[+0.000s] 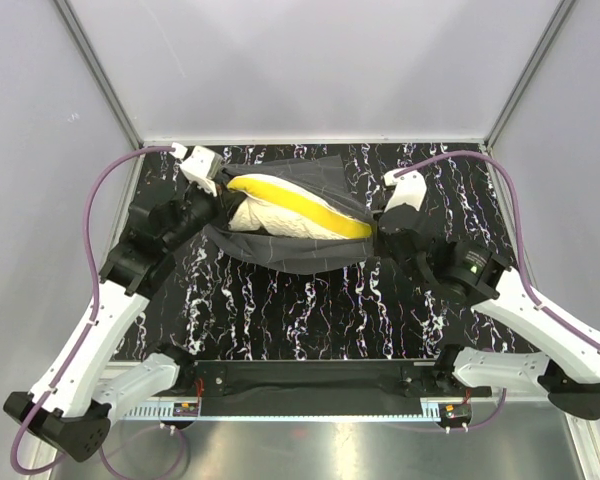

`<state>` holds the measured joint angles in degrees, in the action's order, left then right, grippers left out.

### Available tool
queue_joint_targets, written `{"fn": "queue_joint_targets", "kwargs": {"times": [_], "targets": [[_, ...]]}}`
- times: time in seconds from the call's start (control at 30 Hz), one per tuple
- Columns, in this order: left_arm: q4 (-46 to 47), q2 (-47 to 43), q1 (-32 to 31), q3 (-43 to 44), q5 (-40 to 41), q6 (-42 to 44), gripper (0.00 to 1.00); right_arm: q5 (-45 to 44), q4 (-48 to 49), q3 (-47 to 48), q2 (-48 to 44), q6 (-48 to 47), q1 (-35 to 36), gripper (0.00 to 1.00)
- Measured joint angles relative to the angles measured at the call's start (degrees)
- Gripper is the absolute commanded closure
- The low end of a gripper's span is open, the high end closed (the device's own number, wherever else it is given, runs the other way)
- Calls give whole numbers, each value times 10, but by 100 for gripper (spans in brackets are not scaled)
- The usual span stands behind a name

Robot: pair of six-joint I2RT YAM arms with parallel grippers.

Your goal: Remove the pillowcase from the pillow

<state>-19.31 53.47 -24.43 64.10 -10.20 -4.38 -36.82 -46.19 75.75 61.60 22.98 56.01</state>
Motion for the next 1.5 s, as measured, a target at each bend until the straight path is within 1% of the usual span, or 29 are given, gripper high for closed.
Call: {"fn": "queue_joint_targets", "kwargs": {"times": [0.2, 0.33, 0.5, 0.8, 1.0, 1.1, 1.17, 1.2, 1.27, 1.3, 1.33, 1.37, 1.43, 1.47, 1.5], "targets": [[-10, -26, 9, 2, -1, 0, 100, -43, -33, 0, -5, 15, -4, 100], [-20, -48, 17, 13, -5, -7, 100, -45, -35, -5, -5, 24, -28, 100], [-22, -68, 30, 33, -23, -35, 100, -39, -21, -25, -4, 26, -63, 100], [-6, -61, 40, 75, -45, -104, 100, 9, 63, -100, 4, 39, -86, 100], [27, -52, 44, 78, -45, -139, 100, 36, 129, -159, 14, 68, -93, 100], [31, -53, 46, 79, -43, -148, 100, 56, 163, -187, 14, 80, -108, 100], [35, -52, 47, 82, -43, -155, 100, 75, 191, -206, 14, 86, -120, 98], [37, -52, 47, 82, -43, -158, 100, 85, 202, -214, 14, 89, -123, 94], [42, -50, 47, 88, -44, -165, 100, 104, 216, -222, 16, 96, -127, 48], [47, -47, 47, 91, -43, -167, 100, 109, 216, -221, 16, 94, -128, 33], [51, -45, 48, 95, -43, -168, 100, 110, 210, -219, 17, 96, -129, 24], [55, -42, 50, 99, -43, -168, 100, 106, 199, -215, 17, 94, -129, 19], [61, -40, 52, 104, -40, -166, 100, 90, 163, -197, 12, 94, -131, 12], [62, -40, 54, 105, -39, -164, 100, 78, 144, -187, 5, 92, -132, 4], [62, -40, 54, 105, -36, -163, 100, 68, 123, -177, -7, 87, -132, 2]]}}
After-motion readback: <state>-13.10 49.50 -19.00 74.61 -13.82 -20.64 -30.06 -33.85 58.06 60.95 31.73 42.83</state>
